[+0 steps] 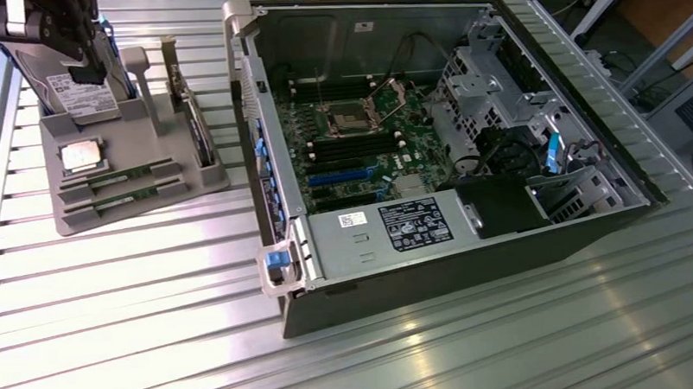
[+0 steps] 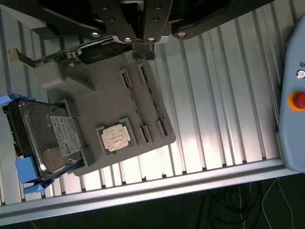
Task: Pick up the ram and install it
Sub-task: 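Pick up the ram and move it above insertion slot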
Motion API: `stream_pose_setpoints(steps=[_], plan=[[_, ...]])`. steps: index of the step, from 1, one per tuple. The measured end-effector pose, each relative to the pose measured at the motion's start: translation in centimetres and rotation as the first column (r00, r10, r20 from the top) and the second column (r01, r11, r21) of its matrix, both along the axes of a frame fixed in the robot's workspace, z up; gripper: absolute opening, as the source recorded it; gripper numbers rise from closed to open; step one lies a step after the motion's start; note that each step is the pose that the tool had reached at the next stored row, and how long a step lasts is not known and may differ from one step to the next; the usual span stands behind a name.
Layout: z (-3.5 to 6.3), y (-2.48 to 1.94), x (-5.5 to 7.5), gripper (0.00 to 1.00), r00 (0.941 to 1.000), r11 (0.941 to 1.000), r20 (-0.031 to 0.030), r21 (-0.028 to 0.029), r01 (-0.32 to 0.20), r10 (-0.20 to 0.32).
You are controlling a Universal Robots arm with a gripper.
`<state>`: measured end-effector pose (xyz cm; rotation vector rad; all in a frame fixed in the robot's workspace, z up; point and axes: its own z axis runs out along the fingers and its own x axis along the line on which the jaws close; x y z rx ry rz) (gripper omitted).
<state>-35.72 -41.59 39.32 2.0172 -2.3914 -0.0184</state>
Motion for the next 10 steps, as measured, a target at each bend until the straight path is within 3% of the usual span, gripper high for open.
stream_pose_setpoints(steps=[3,7,10], plan=[[0.0,0.0,0.0,0.11,1.0,1.0,-0.0001,-0.0001,0.0,0.0],[0.0,-0.01,0.0,0.3,1.0,1.0,0.0,0.0,0.0,0.0],[0.0,-0.01,0.0,0.3,1.0,1.0,0.0,-0.0001,0.0,0.0]])
